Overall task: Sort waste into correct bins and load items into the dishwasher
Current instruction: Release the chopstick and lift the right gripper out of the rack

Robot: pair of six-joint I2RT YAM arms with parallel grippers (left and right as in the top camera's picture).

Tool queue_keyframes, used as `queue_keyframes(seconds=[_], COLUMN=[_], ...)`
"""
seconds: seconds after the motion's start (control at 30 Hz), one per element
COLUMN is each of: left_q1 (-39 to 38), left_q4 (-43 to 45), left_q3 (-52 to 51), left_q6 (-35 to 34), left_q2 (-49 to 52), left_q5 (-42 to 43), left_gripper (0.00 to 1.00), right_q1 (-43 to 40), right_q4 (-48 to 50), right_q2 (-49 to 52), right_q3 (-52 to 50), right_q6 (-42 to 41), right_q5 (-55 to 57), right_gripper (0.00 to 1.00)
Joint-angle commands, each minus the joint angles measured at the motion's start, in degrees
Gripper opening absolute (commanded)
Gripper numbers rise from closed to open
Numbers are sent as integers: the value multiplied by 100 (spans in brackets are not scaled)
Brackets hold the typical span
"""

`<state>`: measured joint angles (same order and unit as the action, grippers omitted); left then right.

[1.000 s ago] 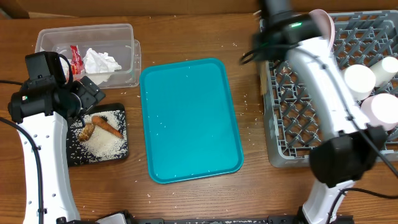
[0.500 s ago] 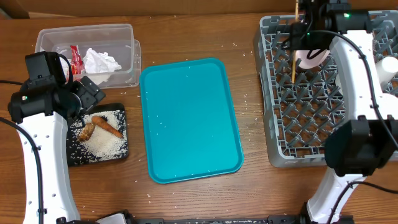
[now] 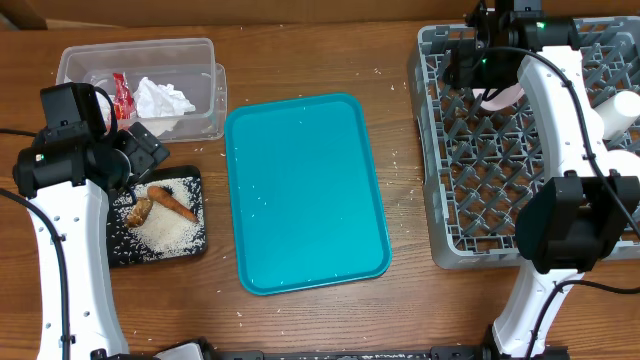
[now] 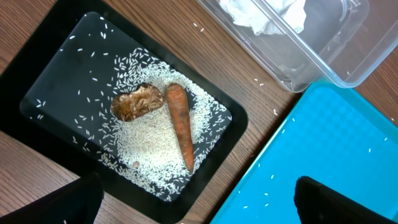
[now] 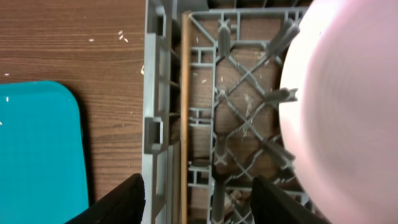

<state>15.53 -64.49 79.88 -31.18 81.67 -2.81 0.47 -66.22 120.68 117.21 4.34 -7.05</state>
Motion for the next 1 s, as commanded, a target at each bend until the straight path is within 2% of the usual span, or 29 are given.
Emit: queue_keyframes(seconds=[0.0,0.27,0.47,0.57,0.77,0.93,0.97], left_q1=[20,20,20,20,20,20,20], left_q4=[22,22,22,22,22,22,22], left_q3=[42,42,42,42,42,42,42], left_q6=[-13,-13,-13,-13,-13,-13,-13], left_q2=[31,31,31,31,31,31,31], left_q5=[-74,-74,-74,-74,-72,-74,-74], left_gripper=[100,100,100,100,100,100,100], right_q1=[15,15,22,48,577,1283,1419], right_q4=[-214,-1281,-2365,-3084,-3084,-3056,-3023], right_q2=[-114,-815,-1486,-1659,-2337,-3147,-3274], right_q3=[31,31,28,15,-852,-1956,-2094], right_q6=[-450,-1241,-1589,-1727,-1836,-2404,-2553], right_q5=[-28,-94,-616,-946,-997,-459,-387], right_gripper=[58,59,58,54,54,55,58])
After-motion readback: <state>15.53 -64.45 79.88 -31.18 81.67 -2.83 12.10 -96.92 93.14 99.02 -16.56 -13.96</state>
